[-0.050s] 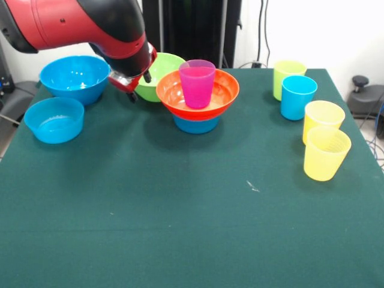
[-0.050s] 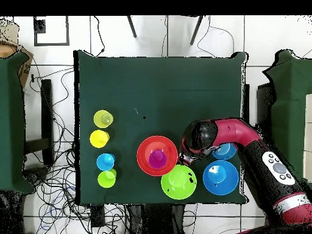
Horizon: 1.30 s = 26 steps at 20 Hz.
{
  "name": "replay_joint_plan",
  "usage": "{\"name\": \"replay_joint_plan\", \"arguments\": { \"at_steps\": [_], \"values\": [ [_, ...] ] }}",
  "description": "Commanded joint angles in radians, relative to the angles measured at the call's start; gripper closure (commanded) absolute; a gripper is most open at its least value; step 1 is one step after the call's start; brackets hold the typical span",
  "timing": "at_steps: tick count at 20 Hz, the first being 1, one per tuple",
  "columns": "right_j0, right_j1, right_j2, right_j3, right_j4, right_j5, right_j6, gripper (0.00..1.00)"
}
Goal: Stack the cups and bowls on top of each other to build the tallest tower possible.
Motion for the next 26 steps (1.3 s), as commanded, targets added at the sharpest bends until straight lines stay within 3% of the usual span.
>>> {"name": "replay_joint_plan", "arguments": {
  "at_steps": [1, 26],
  "values": [
    [0.028, 0.035, -0.072, -0.084, -0.113, 0.023, -0.215, 0.0],
    [0.059, 0.044, -0.104, -0.108, -0.115, 0.013, -0.187, 0.0]
  ]
}}
